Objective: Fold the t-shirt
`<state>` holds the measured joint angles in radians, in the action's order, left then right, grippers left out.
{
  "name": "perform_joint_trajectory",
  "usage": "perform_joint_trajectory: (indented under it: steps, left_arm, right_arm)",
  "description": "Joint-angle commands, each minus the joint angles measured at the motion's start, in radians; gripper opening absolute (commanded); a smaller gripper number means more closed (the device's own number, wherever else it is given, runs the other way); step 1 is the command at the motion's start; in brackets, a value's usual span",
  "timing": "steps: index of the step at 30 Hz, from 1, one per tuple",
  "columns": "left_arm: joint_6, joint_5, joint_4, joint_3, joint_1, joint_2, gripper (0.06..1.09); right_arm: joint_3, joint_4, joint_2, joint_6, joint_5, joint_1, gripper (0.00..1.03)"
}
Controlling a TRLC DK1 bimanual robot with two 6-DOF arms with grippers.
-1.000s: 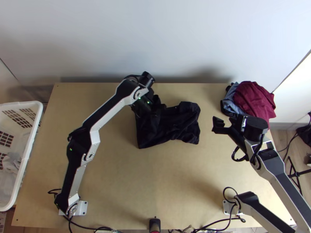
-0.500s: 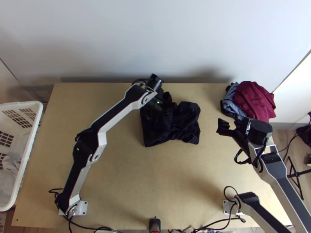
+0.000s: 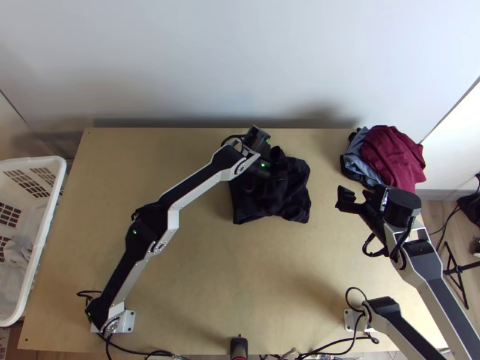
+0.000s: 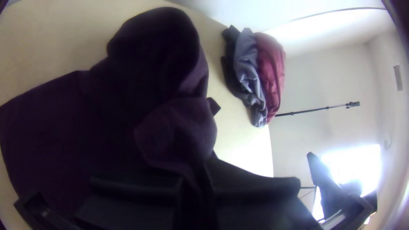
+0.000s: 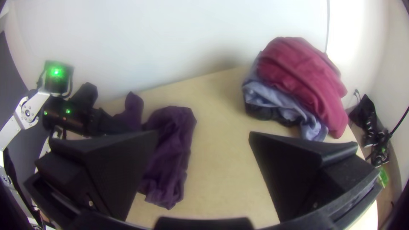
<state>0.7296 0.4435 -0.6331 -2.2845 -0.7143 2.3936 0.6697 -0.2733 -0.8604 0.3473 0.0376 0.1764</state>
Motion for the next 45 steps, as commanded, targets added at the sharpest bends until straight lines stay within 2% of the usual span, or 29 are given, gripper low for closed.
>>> perform_joint_trajectory:
  steps: [1, 9, 10, 11, 12, 14, 15, 16, 26, 39, 45]
  left_arm:
    - [0.11, 0.009, 0.159, 0.0, -0.01, 0.019, 0.09]
    - [0.198, 0.029, 0.268, 0.007, -0.03, 0.035, 0.09]
    - [0.203, 0.046, 0.277, 0.008, -0.036, 0.039, 0.13]
    - [0.211, 0.06, 0.282, 0.008, -0.042, 0.045, 0.24]
    - [0.217, 0.092, 0.285, 0.008, -0.048, 0.052, 0.42]
    - [0.225, 0.126, 0.283, 0.01, -0.063, 0.059, 0.9]
    - [0.211, 0.126, 0.283, 0.014, -0.07, 0.058, 1.0]
    - [0.198, 0.126, 0.283, 0.023, -0.076, 0.053, 1.03]
    - [0.238, 0.136, 0.22, 0.039, -0.091, 0.073, 1.04]
    - [0.472, 0.081, 0.288, 0.023, -0.057, 0.03, 1.04]
    - [0.502, 0.092, 0.314, 0.025, -0.037, -0.002, 1.04]
  right_arm:
    - [-0.004, 0.0, 0.003, -0.001, -0.001, 0.002, 0.99]
    - [-0.013, 0.002, 0.003, -0.001, -0.002, 0.006, 0.99]
    - [-0.013, 0.002, 0.003, -0.001, -0.002, 0.006, 0.99]
    - [-0.015, 0.002, 0.003, -0.001, -0.002, 0.006, 0.99]
    - [-0.015, 0.002, 0.003, -0.001, -0.002, 0.006, 0.99]
    - [-0.015, 0.003, 0.003, -0.001, -0.002, 0.006, 0.99]
    - [-0.015, 0.005, 0.003, -0.001, -0.002, 0.006, 0.99]
    - [-0.016, 0.006, 0.003, -0.001, -0.002, 0.006, 0.99]
    - [-0.035, 0.008, 0.026, 0.009, -0.008, 0.005, 0.99]
    - [-0.059, 0.029, 0.038, 0.032, -0.022, 0.003, 0.98]
    - [-0.061, 0.028, 0.047, 0.032, -0.028, 0.006, 0.98]
